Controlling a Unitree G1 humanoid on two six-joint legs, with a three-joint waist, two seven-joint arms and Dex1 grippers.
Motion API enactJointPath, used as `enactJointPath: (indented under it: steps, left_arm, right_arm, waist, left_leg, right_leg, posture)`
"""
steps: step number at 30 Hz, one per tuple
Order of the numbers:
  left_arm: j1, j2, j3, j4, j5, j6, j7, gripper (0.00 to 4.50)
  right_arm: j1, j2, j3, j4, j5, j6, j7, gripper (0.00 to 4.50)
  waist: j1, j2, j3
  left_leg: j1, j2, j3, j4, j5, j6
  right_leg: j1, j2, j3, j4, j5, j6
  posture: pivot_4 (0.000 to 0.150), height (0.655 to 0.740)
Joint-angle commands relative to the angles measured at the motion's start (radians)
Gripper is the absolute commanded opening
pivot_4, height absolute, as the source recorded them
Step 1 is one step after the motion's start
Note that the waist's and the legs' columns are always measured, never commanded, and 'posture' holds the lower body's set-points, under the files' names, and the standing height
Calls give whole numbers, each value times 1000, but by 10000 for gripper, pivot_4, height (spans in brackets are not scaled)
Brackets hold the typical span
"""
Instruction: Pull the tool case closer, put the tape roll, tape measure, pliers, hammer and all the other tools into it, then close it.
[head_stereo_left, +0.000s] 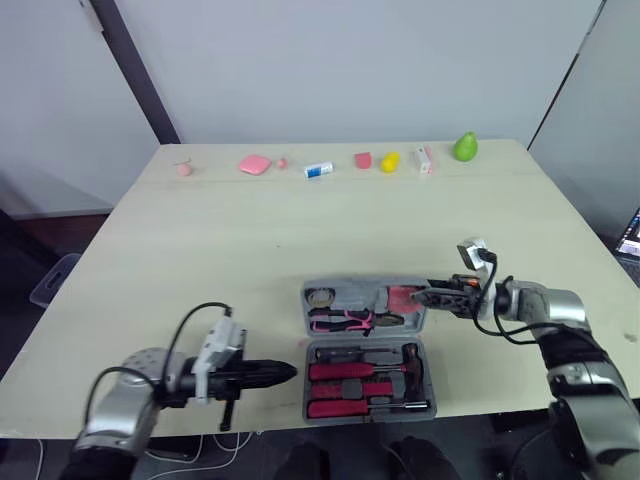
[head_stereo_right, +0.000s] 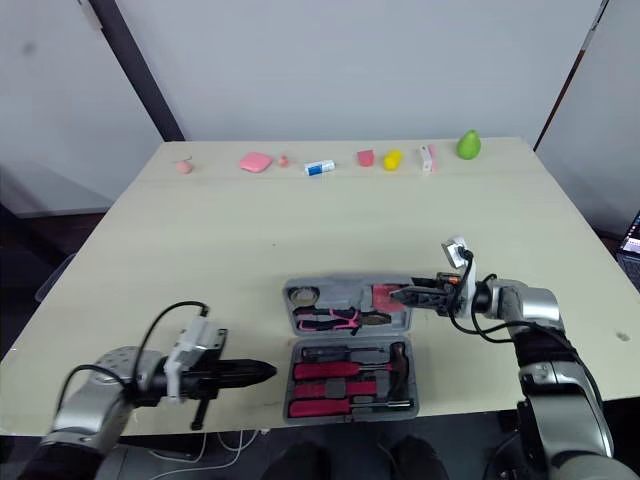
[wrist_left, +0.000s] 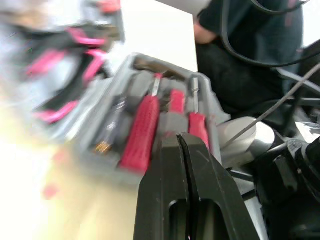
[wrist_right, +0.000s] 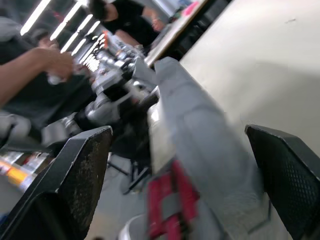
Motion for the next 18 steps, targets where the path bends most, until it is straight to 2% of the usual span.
enactJointPath:
  steps: [1,6,8,10,12,14,15,18]
  left_arm:
    - [51,65,104,12,-29,-12,-23,0]
    - [38,84,169,78,-25,-25,10,0]
    - [22,77,186,94,-30,-15,35,4082]
    - [17,68,197,94,-38,-9,53,12677]
    - [12,56,213,92,-36,-12,94,16313]
    - [14,48,231,87,-33,-7,136,23470]
    - [17,46,236,85,-27,-9,147,27492]
    - [35,45,239,111,30,-55,203,43942]
  right_arm:
    - [176,-69,-20,-335,96,71,-67,44773]
    - [397,-144,-88,-556,115,26,-186,44773]
    - [478,-141,-146,-606,81,-66,-248,45000]
    - [536,-137,-190,-630,57,-150,-300,45000]
    - [607,-121,-264,-634,21,-291,-363,45000]
    - [671,-117,-327,-613,-25,-440,-397,45000]
    - [691,-119,-341,-600,-38,-491,-404,45000]
    - [751,-144,-380,-549,-66,-616,-409,45000]
  waist:
    - [3,-1,0]
    - [14,1,1]
    - [19,0,0]
    - [20,0,0]
    - [20,0,0]
    - [24,-1,0]
    - [25,-1,0]
    - [22,-1,0]
  left_leg:
    - [-1,0,-1,0,0,0]
    - [0,-1,0,0,0,0]
    - [0,-1,1,0,0,0]
    - [1,-1,3,1,0,0]
    - [1,-1,4,1,0,0]
    - [0,-1,4,1,0,0]
    - [0,-1,4,1,0,0]
    - [0,-1,5,0,0,0]
  right_leg:
    - [0,0,-1,0,0,0]
    - [0,1,-1,-1,-1,0]
    - [0,1,0,-1,-1,0]
    - [0,1,0,-1,-1,1]
    - [0,2,1,-1,-1,1]
    - [0,2,0,-1,-1,0]
    - [1,2,0,-1,-1,0]
    - [1,2,0,-2,-1,0]
  posture:
    - [1500,7400]
    - [1500,7400]
    - [1500,7400]
    - [1500,7400]
    - [1500,7400]
    - [1500,7400]
    - [1500,7400]
    - [1500,7400]
